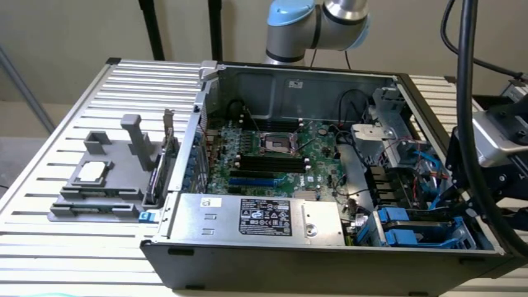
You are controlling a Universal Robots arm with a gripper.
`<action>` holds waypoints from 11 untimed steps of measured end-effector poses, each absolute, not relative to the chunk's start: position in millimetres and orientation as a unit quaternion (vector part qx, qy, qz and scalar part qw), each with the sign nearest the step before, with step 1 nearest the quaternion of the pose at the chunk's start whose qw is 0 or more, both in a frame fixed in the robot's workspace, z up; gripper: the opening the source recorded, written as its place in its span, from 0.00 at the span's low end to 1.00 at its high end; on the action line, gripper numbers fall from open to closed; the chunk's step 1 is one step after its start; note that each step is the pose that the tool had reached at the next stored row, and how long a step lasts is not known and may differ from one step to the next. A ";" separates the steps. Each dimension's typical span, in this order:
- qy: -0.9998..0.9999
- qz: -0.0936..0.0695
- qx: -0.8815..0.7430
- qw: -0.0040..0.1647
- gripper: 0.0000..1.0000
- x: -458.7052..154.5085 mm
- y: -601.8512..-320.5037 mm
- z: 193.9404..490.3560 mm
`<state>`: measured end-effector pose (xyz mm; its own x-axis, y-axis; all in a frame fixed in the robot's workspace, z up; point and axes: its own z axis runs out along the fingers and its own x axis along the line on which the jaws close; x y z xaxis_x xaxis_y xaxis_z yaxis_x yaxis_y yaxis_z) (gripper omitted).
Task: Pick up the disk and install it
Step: 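Insert the first disk wire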
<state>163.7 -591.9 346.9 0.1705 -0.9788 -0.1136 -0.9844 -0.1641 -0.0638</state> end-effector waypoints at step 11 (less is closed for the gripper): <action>0.639 0.040 -0.764 0.081 0.31 164.3 -599.5 342.3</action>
<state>164.3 -599.5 342.3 0.1810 -0.9694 -0.1656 -0.9826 -0.1710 -0.0728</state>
